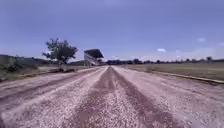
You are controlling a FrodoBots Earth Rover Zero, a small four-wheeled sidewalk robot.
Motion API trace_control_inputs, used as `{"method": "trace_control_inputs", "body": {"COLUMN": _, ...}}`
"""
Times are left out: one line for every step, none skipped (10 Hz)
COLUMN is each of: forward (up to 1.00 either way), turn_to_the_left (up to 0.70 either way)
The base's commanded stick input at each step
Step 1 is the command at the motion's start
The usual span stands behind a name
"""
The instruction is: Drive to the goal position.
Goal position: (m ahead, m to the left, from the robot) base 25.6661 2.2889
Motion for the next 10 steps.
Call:
{"method": "trace_control_inputs", "body": {"forward": 1.00, "turn_to_the_left": 0.00}}
{"method": "trace_control_inputs", "body": {"forward": 1.00, "turn_to_the_left": 0.00}}
{"method": "trace_control_inputs", "body": {"forward": 1.00, "turn_to_the_left": 0.00}}
{"method": "trace_control_inputs", "body": {"forward": 1.00, "turn_to_the_left": 0.00}}
{"method": "trace_control_inputs", "body": {"forward": 1.00, "turn_to_the_left": 0.00}}
{"method": "trace_control_inputs", "body": {"forward": 1.00, "turn_to_the_left": 0.00}}
{"method": "trace_control_inputs", "body": {"forward": 1.00, "turn_to_the_left": 0.00}}
{"method": "trace_control_inputs", "body": {"forward": 1.00, "turn_to_the_left": 0.00}}
{"method": "trace_control_inputs", "body": {"forward": 1.00, "turn_to_the_left": 0.00}}
{"method": "trace_control_inputs", "body": {"forward": 1.00, "turn_to_the_left": 0.00}}
